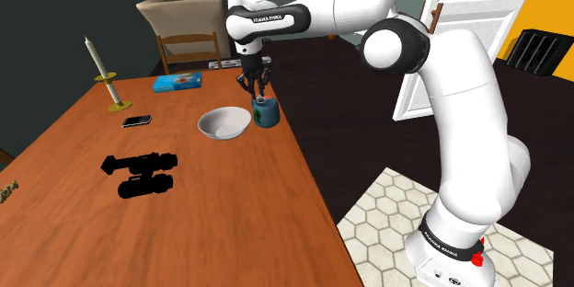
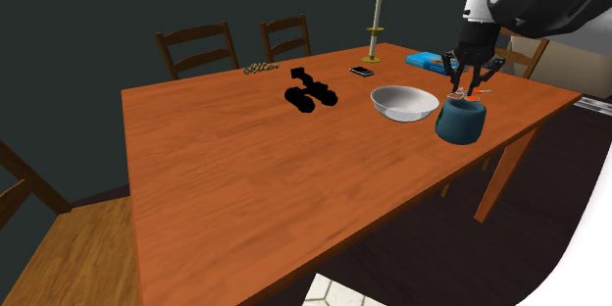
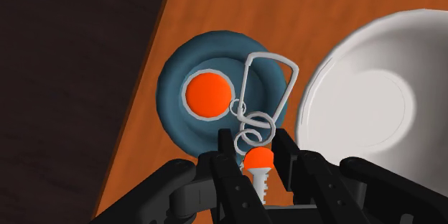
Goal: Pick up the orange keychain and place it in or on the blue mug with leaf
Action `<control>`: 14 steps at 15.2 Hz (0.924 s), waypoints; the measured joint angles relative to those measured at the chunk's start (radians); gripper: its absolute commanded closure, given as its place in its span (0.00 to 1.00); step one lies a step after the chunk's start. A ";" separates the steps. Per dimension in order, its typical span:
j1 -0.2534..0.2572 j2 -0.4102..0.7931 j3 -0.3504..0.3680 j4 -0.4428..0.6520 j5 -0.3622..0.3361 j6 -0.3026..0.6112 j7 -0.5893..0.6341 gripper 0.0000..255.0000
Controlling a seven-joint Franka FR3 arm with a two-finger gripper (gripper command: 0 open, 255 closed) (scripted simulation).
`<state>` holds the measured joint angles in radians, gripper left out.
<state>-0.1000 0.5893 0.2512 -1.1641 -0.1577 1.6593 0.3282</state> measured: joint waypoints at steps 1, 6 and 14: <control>-0.003 -0.002 0.000 -0.018 0.000 0.016 0.000 1.00; -0.004 -0.005 0.000 -0.042 -0.001 0.043 0.002 1.00; -0.004 -0.001 0.000 -0.046 -0.001 0.044 0.003 0.00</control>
<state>-0.1035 0.5878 0.2511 -1.2097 -0.1584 1.7035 0.3316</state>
